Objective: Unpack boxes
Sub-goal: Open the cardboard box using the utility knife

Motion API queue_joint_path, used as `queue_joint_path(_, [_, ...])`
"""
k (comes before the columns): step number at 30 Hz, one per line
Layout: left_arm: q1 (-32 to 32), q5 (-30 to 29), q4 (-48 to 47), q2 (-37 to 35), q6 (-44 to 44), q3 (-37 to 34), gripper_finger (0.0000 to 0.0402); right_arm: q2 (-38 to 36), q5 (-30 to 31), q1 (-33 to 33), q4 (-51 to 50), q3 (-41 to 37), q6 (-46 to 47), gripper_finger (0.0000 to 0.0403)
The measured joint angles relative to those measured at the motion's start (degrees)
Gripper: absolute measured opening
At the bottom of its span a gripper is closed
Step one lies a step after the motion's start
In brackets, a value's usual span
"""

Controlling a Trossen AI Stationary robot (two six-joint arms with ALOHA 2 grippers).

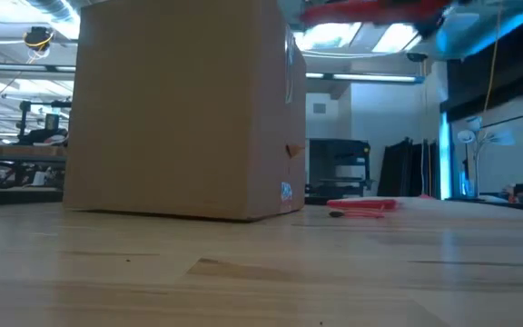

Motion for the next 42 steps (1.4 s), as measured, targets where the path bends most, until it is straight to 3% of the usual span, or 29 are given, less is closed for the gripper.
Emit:
queue_joint_path(4, [0.05, 1.21, 0.11, 0.33, 1.87, 0.02, 0.0127, -1.25, 9.47, -1.16, -16.12, 10.95, 0.24, 0.0135])
queue_joint_path(9, [0.05, 1.33, 0.02, 1.40, 2.29, 0.02, 0.0127, -0.74, 11.69, -7.69, -25.75, 19.42, 0.17, 0.0135])
queue_joint_path(17, [0.59, 1.76, 0.14, 4.11, 2.36, 0.00, 0.0127, 0.61, -0.42, -19.32, -24.67, 19.82, -2.53, 0.0135])
queue_joint_path(37, [0.96, 1.69, 3.72, 6.08, 3.71, 0.18, 0.0127, 3.84, -7.65, -21.37, -21.12, 19.86, -7.56, 0.0135])
queue_joint_path(42, [-2.36, 1.76, 2.12, 5.88, 1.57, 4.03, 0.0127, 3.84, -8.63, -22.30, -21.28, 19.86, -7.65, 0.0135])
